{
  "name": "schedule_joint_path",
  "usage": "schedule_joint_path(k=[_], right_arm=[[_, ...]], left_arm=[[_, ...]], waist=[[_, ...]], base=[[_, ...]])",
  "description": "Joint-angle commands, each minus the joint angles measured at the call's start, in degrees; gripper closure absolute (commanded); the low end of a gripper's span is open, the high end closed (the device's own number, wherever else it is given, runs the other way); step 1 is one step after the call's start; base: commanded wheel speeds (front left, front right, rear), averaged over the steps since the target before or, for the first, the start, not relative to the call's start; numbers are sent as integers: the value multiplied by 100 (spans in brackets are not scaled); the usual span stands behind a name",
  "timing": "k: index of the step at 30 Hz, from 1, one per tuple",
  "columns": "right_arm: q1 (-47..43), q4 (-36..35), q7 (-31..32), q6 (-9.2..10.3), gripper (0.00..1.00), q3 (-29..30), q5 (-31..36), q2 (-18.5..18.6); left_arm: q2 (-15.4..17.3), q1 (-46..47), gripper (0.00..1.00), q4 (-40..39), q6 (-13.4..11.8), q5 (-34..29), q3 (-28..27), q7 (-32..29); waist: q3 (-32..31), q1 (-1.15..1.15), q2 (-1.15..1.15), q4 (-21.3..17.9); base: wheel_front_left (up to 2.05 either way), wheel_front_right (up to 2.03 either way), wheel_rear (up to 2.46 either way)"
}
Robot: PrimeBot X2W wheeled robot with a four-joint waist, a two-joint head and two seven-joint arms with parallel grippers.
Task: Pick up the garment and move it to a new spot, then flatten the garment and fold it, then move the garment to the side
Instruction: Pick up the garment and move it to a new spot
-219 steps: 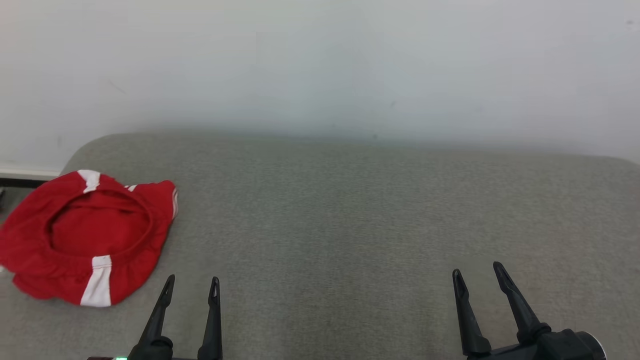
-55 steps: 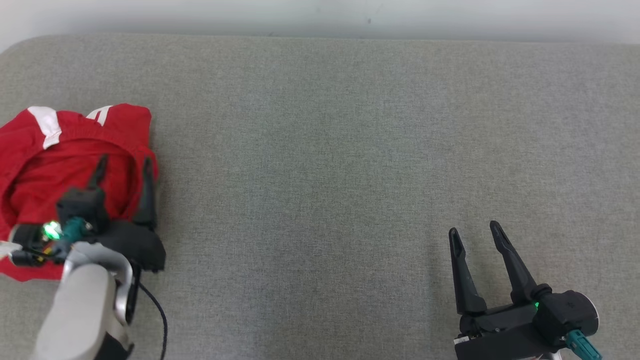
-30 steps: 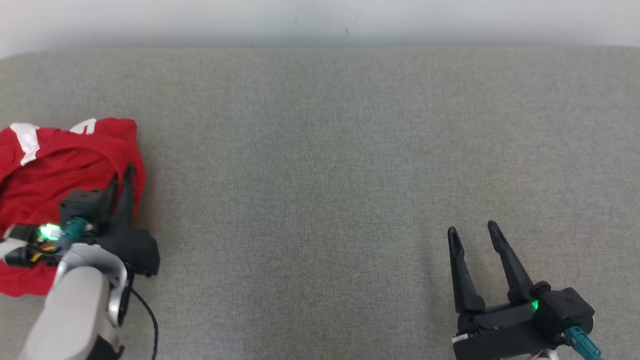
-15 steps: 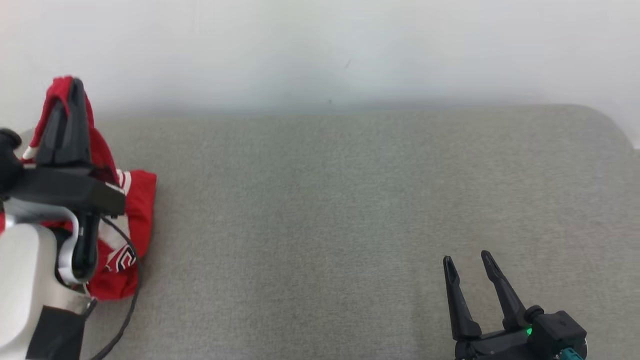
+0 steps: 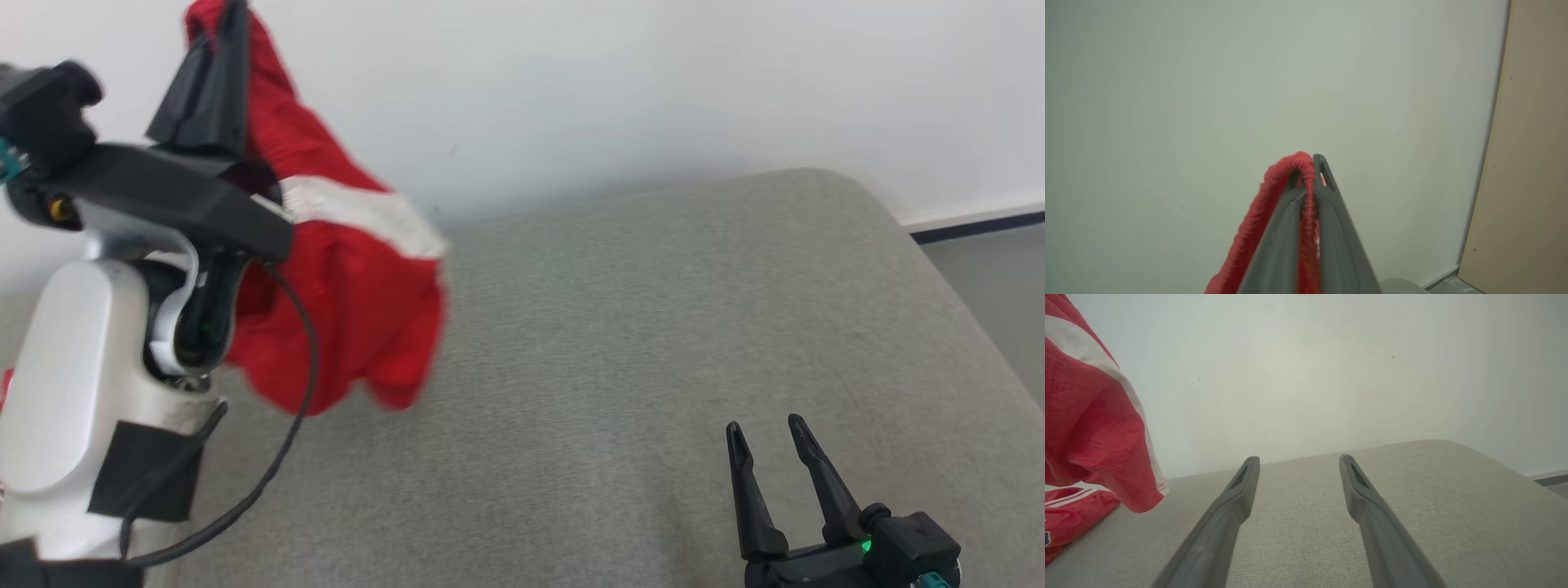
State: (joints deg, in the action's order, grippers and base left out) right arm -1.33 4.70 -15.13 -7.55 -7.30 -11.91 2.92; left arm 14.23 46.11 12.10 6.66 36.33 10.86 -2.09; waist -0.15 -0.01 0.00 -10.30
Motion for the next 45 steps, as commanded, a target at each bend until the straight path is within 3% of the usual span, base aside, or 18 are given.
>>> schedule_joint_path(k=[1, 9, 14, 21, 27, 28, 29, 30, 35, 45], right_arm=[[0, -6, -5, 12, 0, -13, -52, -7], [62, -9, -4, 12, 0, -59, -93, -7], [100, -51, -5, 12, 0, -108, -103, -8], [186, -82, -5, 12, 0, -102, -13, -7], [306, -79, -5, 12, 0, -135, 81, -8], [318, -77, -5, 12, 0, -134, 95, -7], [320, -70, -4, 12, 0, -147, 102, -8], [313, -60, -5, 12, 0, -155, 107, -7], [211, -51, -5, 12, 0, -244, 167, -6], [-16, -88, -4, 12, 0, -221, 230, -3]], left_arm=[[-52, 103, 100, 22, 45, 87, 28, 9], [-444, 483, 100, 585, 89, 462, 435, 236], [-470, 306, 100, 1184, 79, 353, 715, 412], [-659, -146, 100, 2178, 51, 238, 1073, 638], [-637, -277, 98, 3057, 89, -12, 1406, 1264], [-643, -283, 77, 3175, 91, -56, 1462, 1362], [-648, -290, 23, 3278, 86, -71, 1493, 1455], [-655, -304, 0, 3369, 74, -123, 1519, 1533], [-616, -495, 0, 3372, 68, -473, 1616, 1727], [-570, -1967, 0, 1751, -265, -1154, 958, 1725]], waist=[[-39, 1, 0, -273], [134, 1, 0, -763], [380, 1, 0, -928], [807, 1, 0, -915], [934, 1, 0, -839], [922, 1, 0, -814], [901, 1, 0, -793], [863, 1, 0, -760], [569, 1, 0, -579], [23, 1, 0, 8]], base=[[0, 0, 0], [0, 0, 0], [0, 0, 0], [0, 0, 0], [0, 0, 0], [0, 0, 0], [0, 0, 0], [0, 0, 0], [0, 0, 0], [0, 0, 0]])
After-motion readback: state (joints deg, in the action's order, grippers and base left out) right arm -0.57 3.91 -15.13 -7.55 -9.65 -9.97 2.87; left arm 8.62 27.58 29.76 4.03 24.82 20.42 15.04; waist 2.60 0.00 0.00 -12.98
